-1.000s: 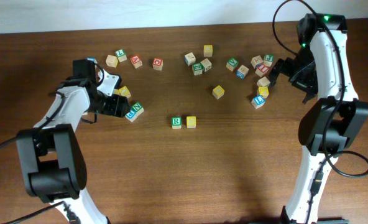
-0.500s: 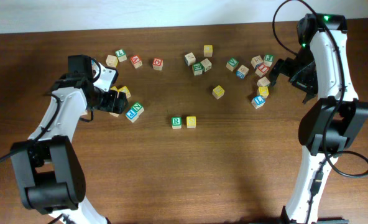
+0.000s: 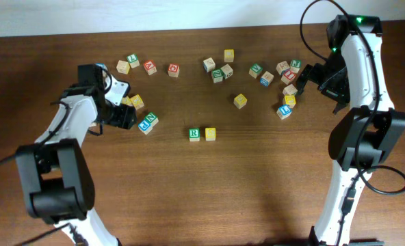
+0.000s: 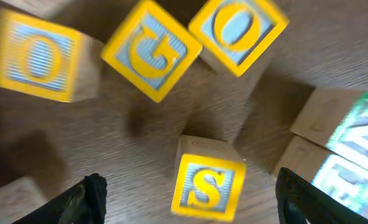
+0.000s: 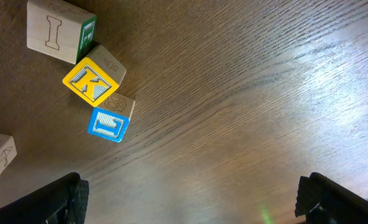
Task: Spell out RSS
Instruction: 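Lift the yellow S block with left gripper toward table center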
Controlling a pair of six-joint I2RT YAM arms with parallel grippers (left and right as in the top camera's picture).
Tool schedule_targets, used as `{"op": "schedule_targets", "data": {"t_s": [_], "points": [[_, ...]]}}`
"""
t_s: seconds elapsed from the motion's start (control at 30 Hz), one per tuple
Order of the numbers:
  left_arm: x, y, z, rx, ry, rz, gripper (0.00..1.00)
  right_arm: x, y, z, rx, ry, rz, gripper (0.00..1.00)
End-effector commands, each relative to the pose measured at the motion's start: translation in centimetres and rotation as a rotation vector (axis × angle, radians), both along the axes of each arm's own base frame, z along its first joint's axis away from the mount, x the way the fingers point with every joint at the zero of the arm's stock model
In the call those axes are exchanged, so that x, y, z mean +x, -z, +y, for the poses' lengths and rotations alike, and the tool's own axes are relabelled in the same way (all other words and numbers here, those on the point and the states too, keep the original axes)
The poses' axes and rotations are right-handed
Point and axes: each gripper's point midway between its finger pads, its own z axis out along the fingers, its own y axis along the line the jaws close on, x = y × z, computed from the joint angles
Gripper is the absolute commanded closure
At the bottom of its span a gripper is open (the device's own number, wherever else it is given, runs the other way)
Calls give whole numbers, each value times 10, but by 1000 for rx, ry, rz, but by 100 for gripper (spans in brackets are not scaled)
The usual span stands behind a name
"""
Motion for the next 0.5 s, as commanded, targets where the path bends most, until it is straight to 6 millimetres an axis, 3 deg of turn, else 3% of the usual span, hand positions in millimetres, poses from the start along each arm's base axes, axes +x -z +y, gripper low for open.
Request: {"op": "schedule_targets", "data": {"t_s": [0.0,0.1,0.27,0.47], "points": [[-6,16,1,-1,17,35,22,3,-17,0,-10,1,-49,2],[-5,16,1,0,19,28,23,3,-17,0,-10,1,-48,2],[-6,22,-1,-12,22,41,34,3,-17,0,-10,1,-48,1],[-7,30,-1,-14,21,57,42,3,-17,0,-10,1,-49,2]]}}
